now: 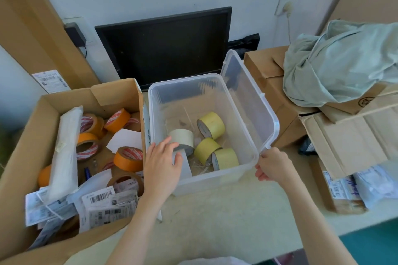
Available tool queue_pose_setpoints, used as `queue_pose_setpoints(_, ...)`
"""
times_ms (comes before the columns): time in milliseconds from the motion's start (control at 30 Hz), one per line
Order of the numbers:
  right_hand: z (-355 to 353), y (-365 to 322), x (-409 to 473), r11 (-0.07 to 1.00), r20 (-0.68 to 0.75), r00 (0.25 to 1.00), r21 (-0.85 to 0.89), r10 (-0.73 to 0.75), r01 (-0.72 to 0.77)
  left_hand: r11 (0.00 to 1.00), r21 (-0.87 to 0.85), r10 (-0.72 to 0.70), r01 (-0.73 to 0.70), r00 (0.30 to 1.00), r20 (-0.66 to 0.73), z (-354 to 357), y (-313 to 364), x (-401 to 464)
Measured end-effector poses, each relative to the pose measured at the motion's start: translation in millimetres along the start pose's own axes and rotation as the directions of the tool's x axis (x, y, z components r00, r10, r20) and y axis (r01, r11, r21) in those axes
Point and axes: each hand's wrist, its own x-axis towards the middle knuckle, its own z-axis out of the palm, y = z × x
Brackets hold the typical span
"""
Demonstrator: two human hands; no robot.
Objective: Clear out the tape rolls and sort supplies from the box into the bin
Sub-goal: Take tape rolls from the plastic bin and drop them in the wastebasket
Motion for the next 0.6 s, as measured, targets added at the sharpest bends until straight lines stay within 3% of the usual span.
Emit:
queue_pose_setpoints(200,-9.8,-7.8,-29.7,0.964,-0.258,0.957,-0.256,-0.136,0.068,0.997,-0.075,-0.005,0.006,1.000,0.006,-2.6,-1.4,0.2)
queue_pose_setpoints(300,-8.7,-23.5,-38.1,0.947,-0.317,0.910,-0.262,-0.267,0.187,0.992,-0.129,0.014,-0.013,1.000,0.002,-8.0,-3.2,5.2)
queue_pose_setpoints(433,0.9,-46.0,-31.9,0.866,-0.289,0.823,-0.274,-0.489,0.418,0.988,-0.156,0.020,-0.015,0.999,0.030,-15.7,-8.5,26.1)
queue_pose_setpoints(600,18.8,-73.8,-5.2,0.757,-0.104,0.753,-0.184,-0.650,0.628,0.996,-0.056,0.075,-0.066,0.983,0.165,-20.2,-15.7,59.7)
